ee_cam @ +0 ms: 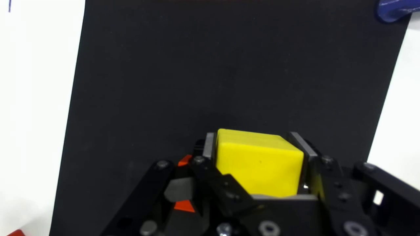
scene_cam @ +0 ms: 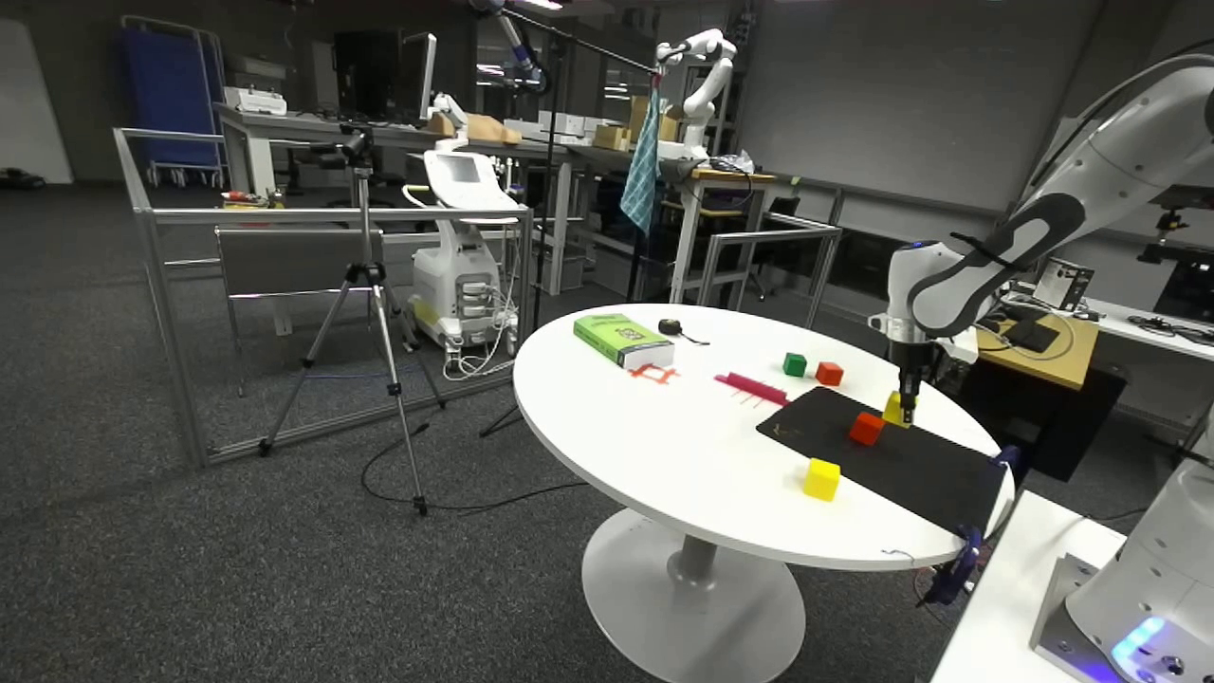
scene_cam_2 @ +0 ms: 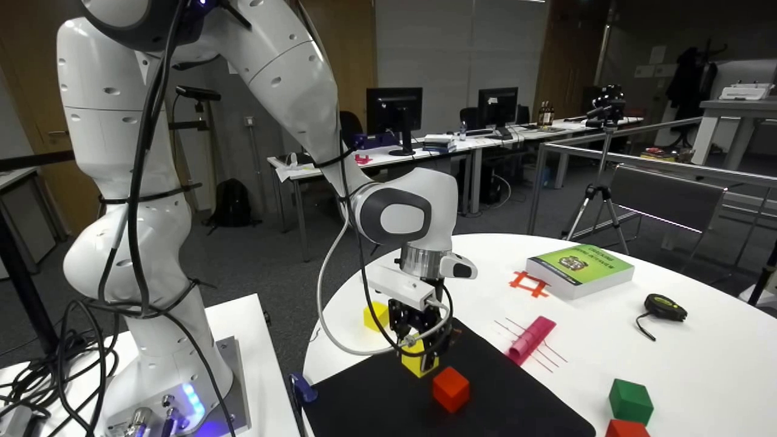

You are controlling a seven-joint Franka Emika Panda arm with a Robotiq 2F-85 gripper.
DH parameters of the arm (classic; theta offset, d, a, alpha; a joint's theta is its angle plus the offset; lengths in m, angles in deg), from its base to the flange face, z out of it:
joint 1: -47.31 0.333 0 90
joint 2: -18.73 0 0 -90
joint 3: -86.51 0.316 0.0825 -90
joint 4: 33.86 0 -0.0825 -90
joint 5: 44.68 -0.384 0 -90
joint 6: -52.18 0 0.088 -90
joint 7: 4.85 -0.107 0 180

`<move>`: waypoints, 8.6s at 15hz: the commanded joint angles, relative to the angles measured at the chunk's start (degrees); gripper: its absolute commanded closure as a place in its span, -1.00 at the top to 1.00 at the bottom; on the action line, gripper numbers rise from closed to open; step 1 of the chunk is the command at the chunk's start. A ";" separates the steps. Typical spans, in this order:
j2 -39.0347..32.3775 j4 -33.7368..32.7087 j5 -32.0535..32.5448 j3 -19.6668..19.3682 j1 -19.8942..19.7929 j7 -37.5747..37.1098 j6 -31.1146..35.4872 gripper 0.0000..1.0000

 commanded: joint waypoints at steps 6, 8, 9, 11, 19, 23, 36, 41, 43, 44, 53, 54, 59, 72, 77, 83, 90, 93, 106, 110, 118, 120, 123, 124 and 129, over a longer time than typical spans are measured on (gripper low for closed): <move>-0.63 -4.27 -4.97 0.61 -0.88 1.95 -2.00 -0.35; -1.59 -5.76 -5.77 0.55 -0.96 2.12 -1.74 -0.35; -2.04 -6.23 -5.36 0.48 -0.95 2.12 -1.45 -0.35; -2.93 -6.87 -3.99 0.29 -0.94 1.78 -0.48 -0.35; -7.68 -10.34 -3.26 0.26 -1.81 2.20 -0.76 -0.35; -9.12 -10.55 -2.86 0.11 -2.54 3.42 -0.24 -0.35; -9.76 -9.42 -3.71 0.52 -4.03 5.82 0.83 -0.35; -10.18 -9.14 -4.46 0.94 -4.09 5.84 1.82 -0.35; -10.58 -9.12 -4.51 1.12 -4.06 5.79 2.47 -0.35; -10.81 -9.16 -4.53 1.24 -4.02 5.71 2.79 -0.35; -11.63 -9.15 -4.46 1.72 -3.93 5.33 5.06 -0.35; -11.67 -9.21 -4.58 1.76 -3.97 5.35 5.15 -0.35; -11.77 -9.21 -4.49 1.70 -3.75 4.78 5.39 0.67; -8.54 -9.64 -7.55 2.40 -4.36 5.67 4.19 1.00; -4.00 -11.46 -14.25 2.92 -4.74 7.10 2.41 1.00; -2.84 -20.13 -24.52 2.74 -4.24 7.16 -4.40 1.00; -9.54 -35.42 -26.69 2.78 -4.06 4.80 -11.43 1.00; -14.05 -42.43 -25.97 2.99 -4.63 4.57 -14.93 1.00; -37.81 -67.19 -22.46 3.96 -15.39 17.52 -18.54 1.00; -38.63 -66.18 -21.36 4.28 -16.70 18.84 -17.65 1.00; -39.75 -63.92 -19.36 4.51 -15.88 27.78 -8.98 1.00; -40.56 -63.31 -18.35 4.93 -15.56 30.90 -3.63 1.00; -42.17 -63.87 -15.72 6.75 -15.98 35.49 0.59 1.00; -42.78 -64.46 -15.11 7.04 -15.98 36.86 0.27 1.00; -45.82 -68.16 -13.63 6.88 -16.13 41.17 -4.02 1.00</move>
